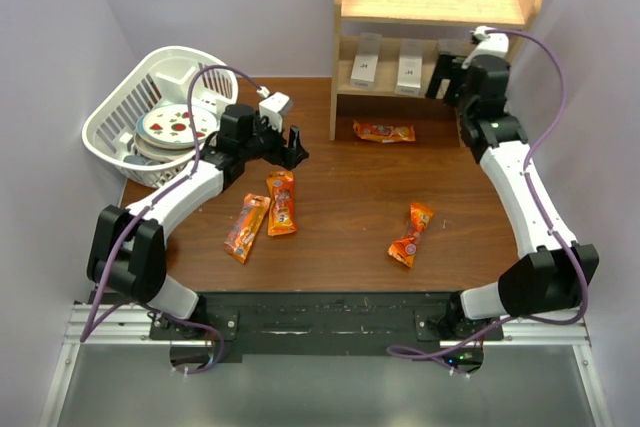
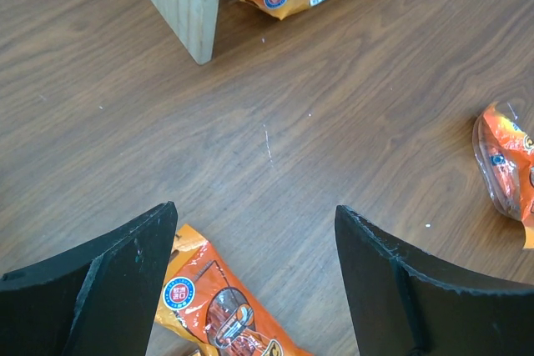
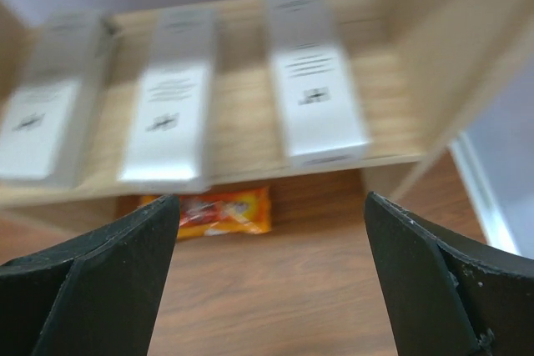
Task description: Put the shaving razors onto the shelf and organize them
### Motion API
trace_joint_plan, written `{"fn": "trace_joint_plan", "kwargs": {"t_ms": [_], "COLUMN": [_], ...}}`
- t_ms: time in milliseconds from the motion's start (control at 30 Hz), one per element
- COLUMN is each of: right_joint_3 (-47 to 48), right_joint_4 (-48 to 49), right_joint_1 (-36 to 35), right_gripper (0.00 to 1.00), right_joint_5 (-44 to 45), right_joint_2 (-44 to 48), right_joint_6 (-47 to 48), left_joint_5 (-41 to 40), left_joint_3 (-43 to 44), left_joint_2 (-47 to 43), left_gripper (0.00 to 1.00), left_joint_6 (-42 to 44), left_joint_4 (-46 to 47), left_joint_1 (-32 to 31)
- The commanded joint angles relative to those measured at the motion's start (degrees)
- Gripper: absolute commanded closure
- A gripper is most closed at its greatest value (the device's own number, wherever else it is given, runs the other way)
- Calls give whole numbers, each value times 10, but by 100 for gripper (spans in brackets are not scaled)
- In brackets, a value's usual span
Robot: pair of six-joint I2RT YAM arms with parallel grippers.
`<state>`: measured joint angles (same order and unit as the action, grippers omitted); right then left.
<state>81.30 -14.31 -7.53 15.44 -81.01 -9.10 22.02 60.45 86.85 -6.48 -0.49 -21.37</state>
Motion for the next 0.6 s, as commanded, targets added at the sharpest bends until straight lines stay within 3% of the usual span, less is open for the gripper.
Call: {"fn": "trace_joint_plan", "kwargs": {"t_ms": [0, 333, 500, 567], "right_joint_3": [-8, -18, -24, -48], "right_joint_4": [34, 73, 15, 1], "right_joint_1": [42, 44, 45, 45], "right_gripper": [1, 1, 1, 1], "right_joint_5": [-45, -53, -9, -36], "right_joint_2": [-22, -54, -21, 1], "right_joint_6": [35, 46, 53, 78], "left_joint_5": [18, 13, 7, 6], "left_joint_3": [27, 27, 17, 12], "left_joint_2": [11, 12, 1, -8], "left_gripper": [18, 18, 18, 18], "left_joint_6": [-8, 0, 12, 19], "left_joint_4": [20, 15, 7, -14], "left_joint_1": [5, 5, 5, 5]}}
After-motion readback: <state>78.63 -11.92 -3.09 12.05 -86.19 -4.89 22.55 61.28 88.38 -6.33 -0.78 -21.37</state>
